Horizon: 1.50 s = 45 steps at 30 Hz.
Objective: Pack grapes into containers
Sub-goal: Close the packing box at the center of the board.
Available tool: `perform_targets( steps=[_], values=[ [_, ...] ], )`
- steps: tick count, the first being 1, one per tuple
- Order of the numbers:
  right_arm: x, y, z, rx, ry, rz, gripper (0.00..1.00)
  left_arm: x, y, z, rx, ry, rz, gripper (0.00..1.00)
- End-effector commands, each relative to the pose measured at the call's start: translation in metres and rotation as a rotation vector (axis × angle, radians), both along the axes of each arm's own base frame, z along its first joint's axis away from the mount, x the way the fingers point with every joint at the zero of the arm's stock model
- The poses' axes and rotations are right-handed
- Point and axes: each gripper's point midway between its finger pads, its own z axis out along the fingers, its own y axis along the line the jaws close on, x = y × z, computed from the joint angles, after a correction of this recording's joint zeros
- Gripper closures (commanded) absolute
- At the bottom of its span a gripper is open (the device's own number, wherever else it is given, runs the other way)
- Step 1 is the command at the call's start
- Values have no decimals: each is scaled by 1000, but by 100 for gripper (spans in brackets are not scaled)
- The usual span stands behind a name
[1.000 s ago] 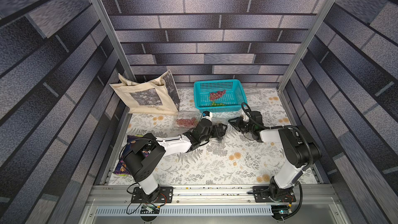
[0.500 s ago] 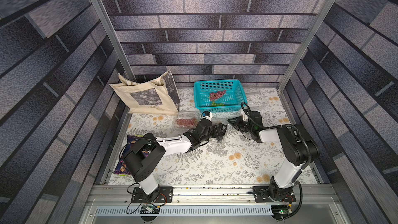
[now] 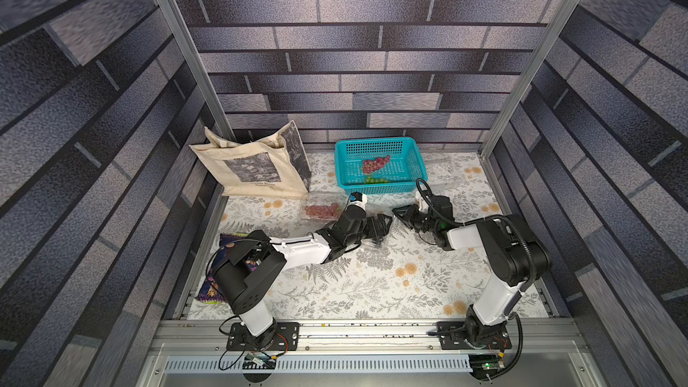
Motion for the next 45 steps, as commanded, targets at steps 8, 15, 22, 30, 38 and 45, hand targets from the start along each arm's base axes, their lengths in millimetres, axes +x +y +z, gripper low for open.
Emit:
perform_targets(
  steps=[8, 15, 22, 30, 38, 45],
  values=[
    [-22, 6, -29, 3, 74, 30, 82, -6, 20, -34, 99, 59, 21, 0],
    [-26, 7, -36, 4, 83, 32, 83, -6, 21, -35, 103, 57, 22, 0],
    [-34, 8, -39, 0, 84, 38, 86, -7, 23, -37, 107, 59, 24, 0],
    [-41, 6, -47, -10, 100, 41, 88, -7, 25, -39, 111, 61, 26, 0],
    [-37, 3, -30, -27, 62, 29, 84, -1, 22, -12, 128, -2, -2, 0],
    [-36, -4, -4, -100, 17, 21, 56, 2, 38, 47, 188, -127, -3, 0]
  ],
)
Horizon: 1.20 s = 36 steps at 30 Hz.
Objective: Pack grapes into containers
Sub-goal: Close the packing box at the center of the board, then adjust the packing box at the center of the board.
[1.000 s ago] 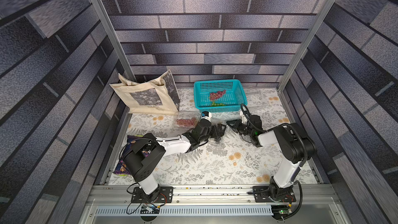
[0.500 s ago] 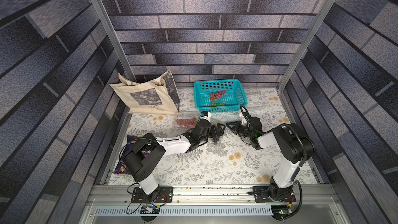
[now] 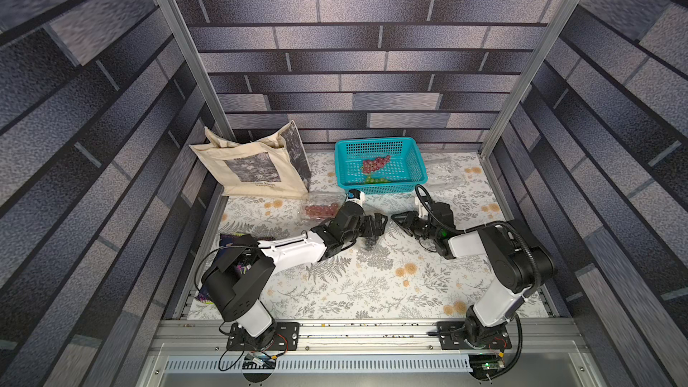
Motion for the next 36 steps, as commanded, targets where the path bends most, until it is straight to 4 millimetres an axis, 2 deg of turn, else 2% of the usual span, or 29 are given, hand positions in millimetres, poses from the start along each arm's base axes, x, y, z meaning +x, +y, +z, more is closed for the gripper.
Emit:
perform_targets(
  steps=[1, 3, 5, 9, 12, 15, 17, 24, 29, 36],
  values=[
    [-8, -6, -1, -92, 14, 8, 49, 1, 20, 34, 60, -70, 13, 0],
    [-7, -8, 7, -126, -4, 20, 45, -4, 33, 38, 59, -66, 43, 0],
    [-7, -7, 14, -160, -18, 43, 35, -12, 54, 32, 45, -37, 109, 0],
    [0, -1, 34, -206, -70, 108, 22, -35, 92, 1, -41, 77, 220, 0],
    [6, 5, 45, -244, -107, 159, 8, -52, 102, -20, -83, 131, 256, 0],
    [10, 16, 53, -278, -135, 223, 0, -59, 99, -33, -97, 158, 261, 0],
    [12, 22, 55, -309, -149, 259, 0, -59, 91, -35, -106, 161, 252, 0],
    [18, 39, 43, -386, -141, 355, 0, -46, 63, -33, -134, 160, 229, 0],
    [16, 49, 35, -337, -115, 382, 0, -35, 49, -33, -136, 157, 212, 0],
    [6, 44, 33, -336, -100, 357, 0, -23, 41, -29, -120, 139, 196, 0]
  ],
)
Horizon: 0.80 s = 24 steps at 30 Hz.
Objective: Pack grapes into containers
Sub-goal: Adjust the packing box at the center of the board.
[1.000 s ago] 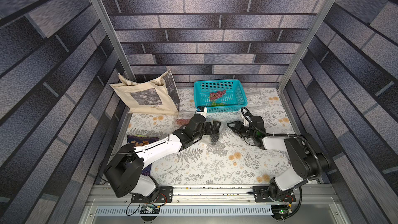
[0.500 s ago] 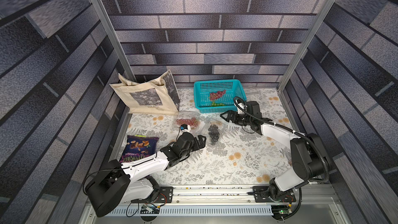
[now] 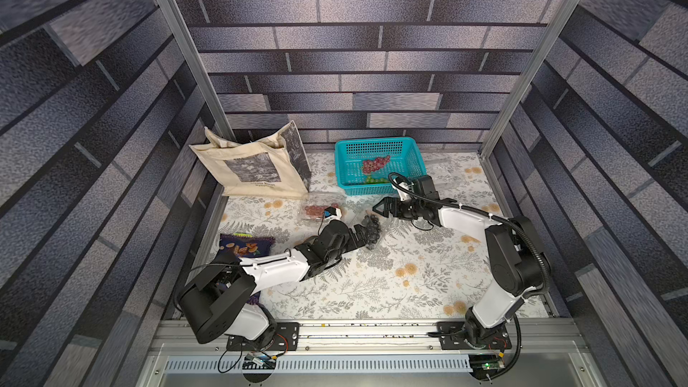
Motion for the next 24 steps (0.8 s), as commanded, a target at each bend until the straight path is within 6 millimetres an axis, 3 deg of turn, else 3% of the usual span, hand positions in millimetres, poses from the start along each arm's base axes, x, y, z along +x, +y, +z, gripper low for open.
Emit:
perform_targets(
  steps=[1, 14, 24],
  values=[
    [-11, -1, 3, 8, 10, 2, 0, 13, -10, 19, -22, -56, -18, 0],
    [-44, -31, -5, -56, 3, -58, 0, 48, -38, 28, -14, -83, -76, 0],
    [-50, -67, -9, -84, 28, -202, 0, 73, -59, 28, -18, -90, -108, 0]
  ],
)
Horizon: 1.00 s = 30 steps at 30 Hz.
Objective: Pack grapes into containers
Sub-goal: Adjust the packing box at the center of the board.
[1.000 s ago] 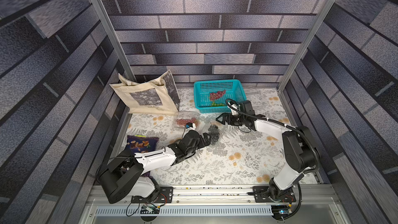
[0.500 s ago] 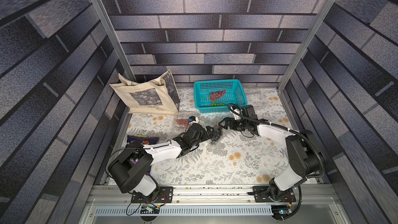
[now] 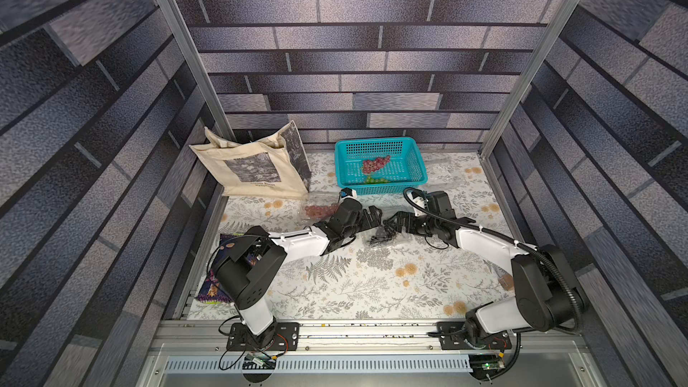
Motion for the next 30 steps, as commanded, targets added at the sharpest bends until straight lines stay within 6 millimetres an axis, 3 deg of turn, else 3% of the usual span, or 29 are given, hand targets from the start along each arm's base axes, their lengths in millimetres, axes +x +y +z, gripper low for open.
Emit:
perform_targets(
  steps=[1, 9, 16, 23, 30],
  values=[
    [-3, -17, -2, -23, 28, -82, 0, 8, -9, 14, -17, -38, -40, 0],
    [-9, -33, -8, -52, 49, -152, 0, 11, 4, 32, -14, -51, -43, 0],
    [-16, -41, -14, -80, 54, -172, 0, -11, 12, 50, -19, -51, -56, 0],
    [-26, -42, -15, -51, 65, -180, 0, -44, 3, 25, -21, 45, -75, 0],
    [-33, -40, -18, -20, 79, -179, 0, -49, 3, 2, 21, 115, -30, 0]
  ],
)
